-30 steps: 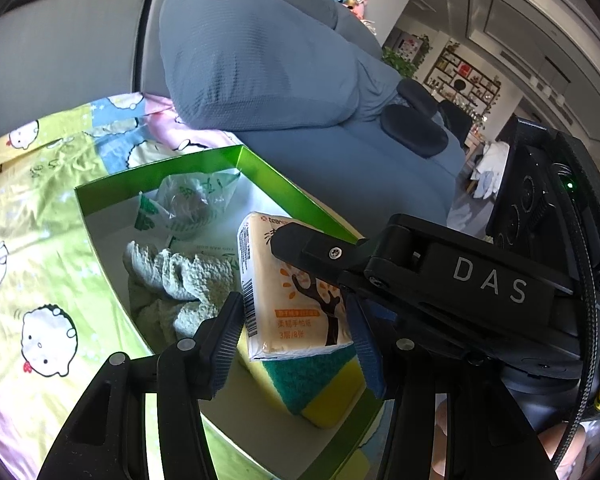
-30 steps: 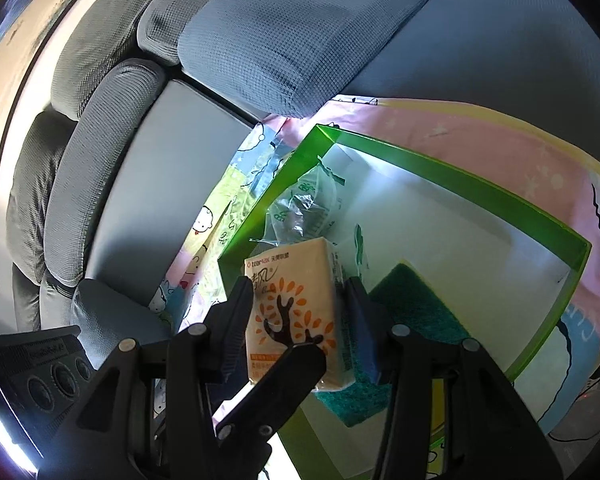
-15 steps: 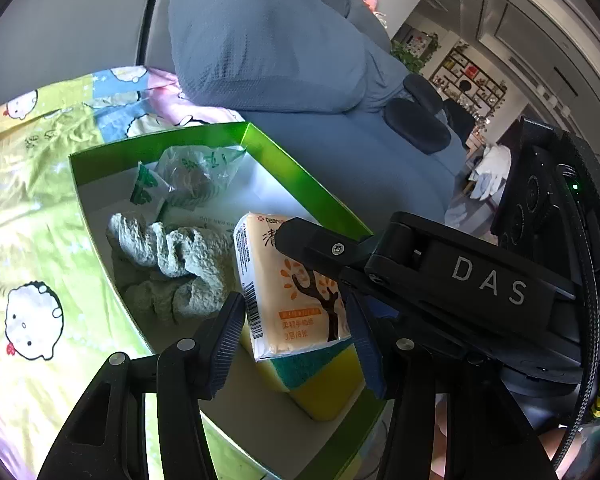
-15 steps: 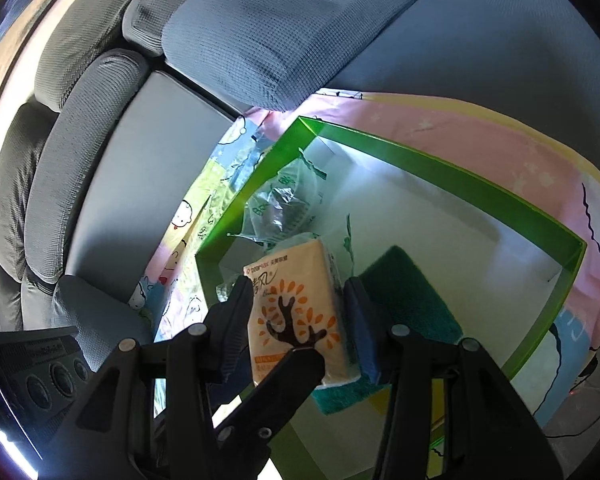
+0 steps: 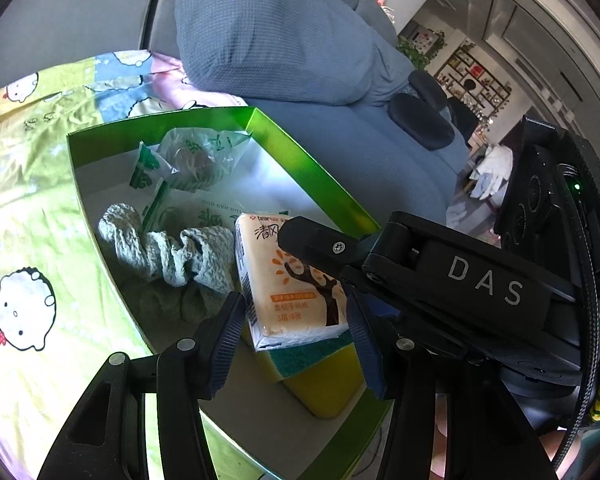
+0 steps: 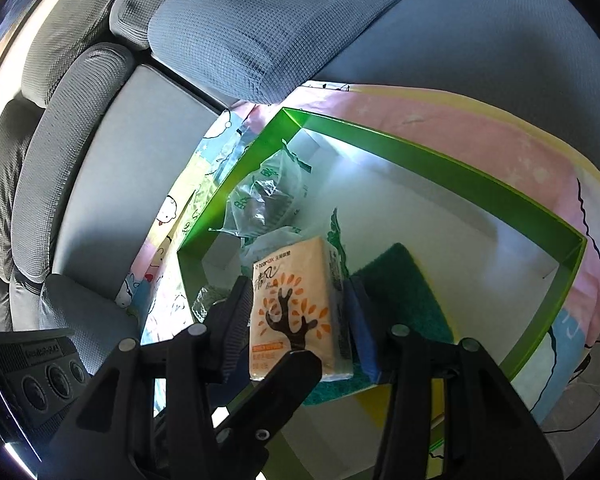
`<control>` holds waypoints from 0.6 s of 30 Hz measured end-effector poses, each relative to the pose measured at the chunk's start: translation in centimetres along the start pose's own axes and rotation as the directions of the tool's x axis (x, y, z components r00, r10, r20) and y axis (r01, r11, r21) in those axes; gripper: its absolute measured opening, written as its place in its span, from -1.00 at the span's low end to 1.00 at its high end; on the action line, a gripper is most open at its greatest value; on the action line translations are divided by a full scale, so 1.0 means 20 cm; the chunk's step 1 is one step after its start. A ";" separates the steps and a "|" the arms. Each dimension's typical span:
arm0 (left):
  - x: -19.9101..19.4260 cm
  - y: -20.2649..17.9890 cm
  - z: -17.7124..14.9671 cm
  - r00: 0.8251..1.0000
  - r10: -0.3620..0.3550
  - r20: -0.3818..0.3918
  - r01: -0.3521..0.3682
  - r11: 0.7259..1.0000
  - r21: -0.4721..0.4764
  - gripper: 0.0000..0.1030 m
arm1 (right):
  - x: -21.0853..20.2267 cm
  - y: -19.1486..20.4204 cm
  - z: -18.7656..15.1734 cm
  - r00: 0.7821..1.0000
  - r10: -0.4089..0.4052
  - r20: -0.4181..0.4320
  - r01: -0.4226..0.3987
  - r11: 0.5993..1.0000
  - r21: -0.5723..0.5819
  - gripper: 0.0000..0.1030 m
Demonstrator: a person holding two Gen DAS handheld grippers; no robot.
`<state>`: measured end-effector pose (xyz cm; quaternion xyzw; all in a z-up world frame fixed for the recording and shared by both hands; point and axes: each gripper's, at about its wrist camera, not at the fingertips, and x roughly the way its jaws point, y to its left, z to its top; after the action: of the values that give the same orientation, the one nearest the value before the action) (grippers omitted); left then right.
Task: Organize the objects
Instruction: 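Lower the tissue pack onto the green sponge with the right tool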
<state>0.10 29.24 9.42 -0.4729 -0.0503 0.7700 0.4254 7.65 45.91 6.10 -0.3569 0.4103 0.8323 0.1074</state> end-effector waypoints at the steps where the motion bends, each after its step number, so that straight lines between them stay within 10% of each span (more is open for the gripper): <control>1: 0.00 0.00 0.00 1.000 0.003 0.002 -0.003 1.000 0.002 0.03 | 0.00 0.00 0.00 1.000 -0.001 0.000 0.001 1.000 0.000 -0.08; 18: 0.01 0.01 -0.02 1.000 0.014 -0.004 -0.014 1.000 -0.005 0.03 | 0.01 0.00 0.00 1.000 -0.031 0.000 0.031 0.999 -0.007 -0.12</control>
<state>0.36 29.18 8.94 -0.4760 -0.0480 0.7719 0.4187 7.61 45.89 5.97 -0.3636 0.4017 0.8320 0.1193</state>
